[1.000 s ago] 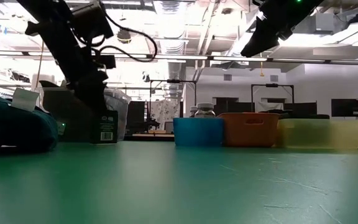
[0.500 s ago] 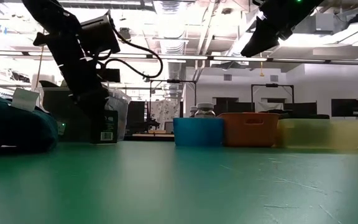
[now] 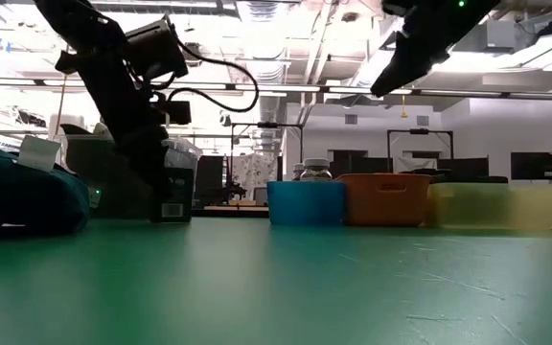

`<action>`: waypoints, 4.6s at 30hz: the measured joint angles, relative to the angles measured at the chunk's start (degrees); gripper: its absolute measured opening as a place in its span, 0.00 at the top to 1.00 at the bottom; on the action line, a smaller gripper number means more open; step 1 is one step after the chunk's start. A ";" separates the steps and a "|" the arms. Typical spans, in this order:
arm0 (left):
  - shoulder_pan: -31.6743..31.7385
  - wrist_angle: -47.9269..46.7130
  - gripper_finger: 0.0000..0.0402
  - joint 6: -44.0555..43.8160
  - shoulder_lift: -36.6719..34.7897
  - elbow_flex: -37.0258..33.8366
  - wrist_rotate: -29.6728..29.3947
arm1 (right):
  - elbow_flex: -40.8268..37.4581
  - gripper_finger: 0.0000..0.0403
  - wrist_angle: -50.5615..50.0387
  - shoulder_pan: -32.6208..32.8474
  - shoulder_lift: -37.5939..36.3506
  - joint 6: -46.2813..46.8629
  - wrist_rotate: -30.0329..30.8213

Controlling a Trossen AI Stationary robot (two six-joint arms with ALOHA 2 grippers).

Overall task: Sort spices by type
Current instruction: Put the black seasoning can into the yellow bin

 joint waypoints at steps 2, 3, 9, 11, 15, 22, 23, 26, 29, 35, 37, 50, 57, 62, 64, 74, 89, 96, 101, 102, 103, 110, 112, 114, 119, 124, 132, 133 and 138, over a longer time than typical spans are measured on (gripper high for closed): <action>-0.04 1.14 0.72 0.87 -0.27 0.02 2.59 | 0.00 0.46 0.75 -0.01 1.78 -1.85 -1.91; -0.07 1.56 0.71 1.32 -0.36 0.20 3.78 | 0.00 0.46 1.81 -0.12 2.93 -2.99 -2.78; -2.84 3.69 0.67 2.47 -0.74 2.85 9.01 | -0.02 0.46 14.35 -0.13 9.65 -10.67 -11.42; -4.84 6.24 0.68 3.55 -0.74 2.89 10.10 | 0.00 0.46 20.60 -0.12 12.02 -12.25 -15.17; -8.93 11.62 0.69 3.93 -0.74 2.91 10.30 | 0.00 0.46 32.39 -0.13 16.88 -12.72 -16.50; -14.41 17.79 0.69 2.97 -0.73 2.92 10.10 | 2.48 0.43 41.63 0.02 24.37 -13.67 -16.54; -15.00 17.97 0.69 2.96 -0.70 2.92 10.12 | 3.22 0.42 42.00 0.04 25.12 -13.67 -16.83; -16.50 19.24 0.69 2.93 -0.70 2.93 9.75 | 5.58 0.37 41.74 0.11 27.30 -13.42 -19.22; -17.77 19.58 0.69 2.87 -0.72 2.93 9.21 | 7.43 0.33 41.40 0.32 28.73 -13.37 -21.20; -19.48 19.36 0.69 2.60 -0.72 2.91 6.75 | 9.13 0.28 41.93 0.81 29.27 -13.03 -24.11; -19.73 19.68 0.69 2.60 -0.72 2.91 6.07 | 9.09 0.27 42.26 0.79 29.19 -12.08 -24.15; -20.39 20.22 0.69 5.40 -0.67 2.82 1.82 | 9.11 0.26 51.06 0.24 33.71 -12.10 -24.32; -20.69 21.27 0.69 6.13 -0.74 2.95 1.66 | 9.07 0.27 52.45 -0.74 34.96 -12.28 -24.28; -21.20 21.52 0.69 7.54 -0.68 2.93 1.60 | 9.09 0.30 53.09 -1.40 34.83 -12.15 -24.48; -21.20 21.38 0.69 7.55 -0.68 2.93 1.64 | 9.09 0.30 53.11 -1.46 34.85 -12.13 -24.58; -21.24 22.37 0.69 11.59 -0.68 2.92 1.69 | 9.09 0.31 53.17 -1.37 34.85 -12.13 -25.37; -21.22 24.64 0.66 14.20 -0.68 2.89 -1.12 | 9.09 0.63 52.87 -1.17 34.83 -12.87 -25.43; -21.06 23.84 0.42 13.53 -0.68 2.89 -1.46 | 9.07 0.61 49.75 -1.25 34.47 -12.80 -25.33; -20.65 21.47 0.27 13.01 -0.87 2.89 -5.63 | 9.03 0.58 43.23 -1.31 31.77 -12.72 -22.18; -20.65 20.21 0.26 12.96 -1.31 2.89 -7.08 | 9.03 0.59 40.46 -1.31 30.49 -12.69 -21.05; -20.65 19.25 0.25 12.80 -1.66 2.89 -8.36 | 9.03 0.60 37.26 -1.31 29.11 -12.41 -20.07; -20.65 15.08 0.26 7.06 -5.30 2.93 -12.73 | 8.97 0.61 15.76 -0.78 16.99 -6.70 -13.81; -20.65 15.08 0.27 5.41 -5.45 2.93 -12.83 | 8.03 0.59 10.19 -0.09 13.61 -4.17 -10.15; -20.75 14.38 0.27 4.21 -5.24 2.93 -12.60 | 6.57 0.59 5.17 0.67 10.25 -1.02 -6.22; -20.83 14.41 0.27 2.93 -2.94 2.93 -11.23 | 0.43 0.61 -2.51 3.38 -0.13 8.43 3.81; -20.85 16.64 0.27 3.14 -1.47 2.93 -11.16 | -7.85 0.59 -5.24 5.32 -9.97 18.43 14.91; -20.85 17.11 0.27 3.38 -1.16 2.91 -9.46 | -18.73 0.59 -9.71 4.80 -19.82 34.54 32.01; -20.87 17.11 0.27 3.38 -1.16 2.91 -9.41 | -19.37 0.59 -10.22 4.58 -20.38 35.78 33.31; -20.87 15.99 0.27 3.70 -1.16 2.91 -9.42 | -20.50 0.59 -14.56 1.81 -21.63 40.64 36.06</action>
